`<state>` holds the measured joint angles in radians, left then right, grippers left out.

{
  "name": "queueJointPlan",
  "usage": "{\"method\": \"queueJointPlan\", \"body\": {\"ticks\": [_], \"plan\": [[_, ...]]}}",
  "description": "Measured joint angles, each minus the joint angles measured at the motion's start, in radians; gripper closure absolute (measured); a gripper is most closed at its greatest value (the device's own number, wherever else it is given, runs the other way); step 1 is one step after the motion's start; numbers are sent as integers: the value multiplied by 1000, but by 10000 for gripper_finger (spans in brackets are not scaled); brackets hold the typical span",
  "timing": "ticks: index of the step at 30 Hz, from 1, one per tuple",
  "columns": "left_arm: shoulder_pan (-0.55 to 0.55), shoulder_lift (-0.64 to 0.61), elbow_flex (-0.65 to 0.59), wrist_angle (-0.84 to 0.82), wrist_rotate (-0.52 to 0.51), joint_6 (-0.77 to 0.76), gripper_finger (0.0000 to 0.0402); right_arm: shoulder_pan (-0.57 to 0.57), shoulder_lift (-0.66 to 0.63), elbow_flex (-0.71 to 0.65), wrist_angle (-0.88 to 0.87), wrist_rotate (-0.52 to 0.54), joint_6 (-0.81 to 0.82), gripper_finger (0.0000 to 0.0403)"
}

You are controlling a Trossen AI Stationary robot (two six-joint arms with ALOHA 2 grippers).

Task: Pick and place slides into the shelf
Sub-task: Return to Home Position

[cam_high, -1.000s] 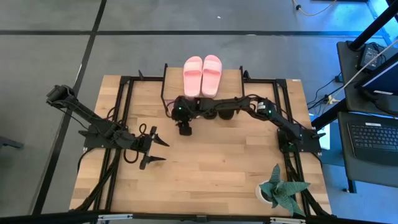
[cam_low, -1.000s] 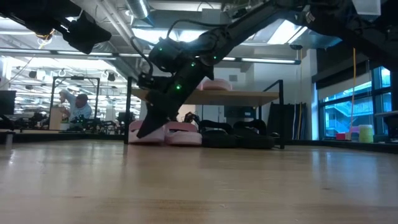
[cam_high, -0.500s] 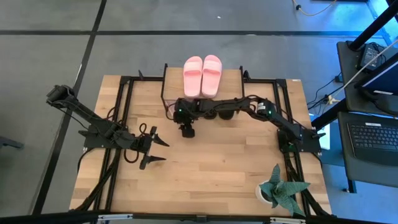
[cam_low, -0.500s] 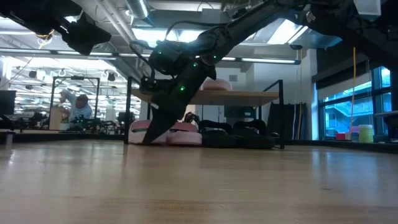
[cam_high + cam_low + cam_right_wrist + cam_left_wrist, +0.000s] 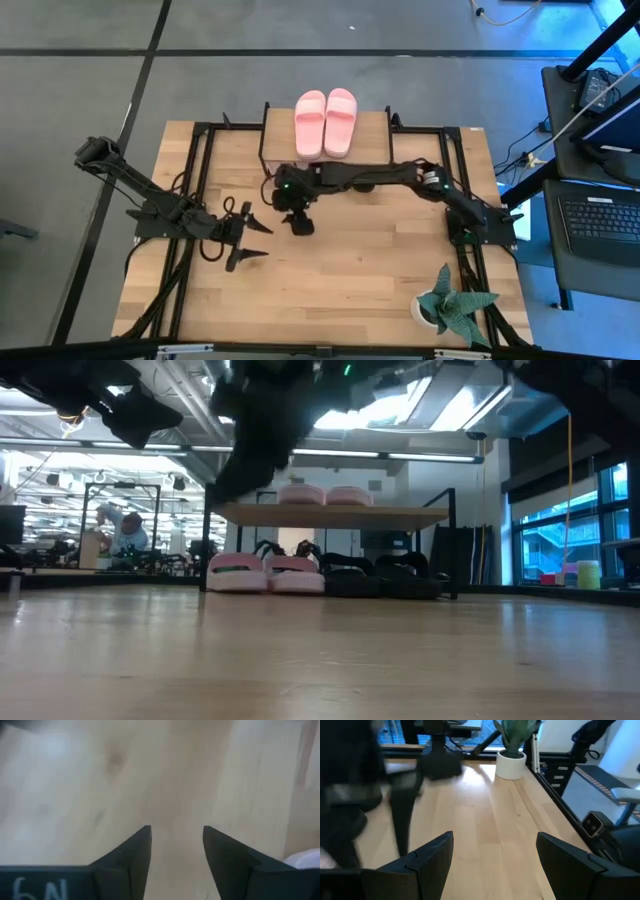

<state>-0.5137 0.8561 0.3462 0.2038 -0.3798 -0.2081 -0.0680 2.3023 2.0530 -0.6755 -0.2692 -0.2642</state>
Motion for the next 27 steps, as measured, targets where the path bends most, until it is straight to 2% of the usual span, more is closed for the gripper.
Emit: {"method": "queueJointPlan", "body": {"ticks": [5,10,17,21,27], "plan": [[0,-27,0,30,-6,1,125,8,-154,-14,-101,25,19,223],[24,-58,0,37,-91,-4,125,33,-287,-15,-209,114,54,223],[54,-71,0,19,-99,29,125,109,-464,-49,-276,231,77,223],[80,-128,-1,13,-101,66,125,135,-629,-244,-196,291,133,223],[129,-223,0,-53,-50,81,125,156,-964,-693,77,367,211,223]]}}
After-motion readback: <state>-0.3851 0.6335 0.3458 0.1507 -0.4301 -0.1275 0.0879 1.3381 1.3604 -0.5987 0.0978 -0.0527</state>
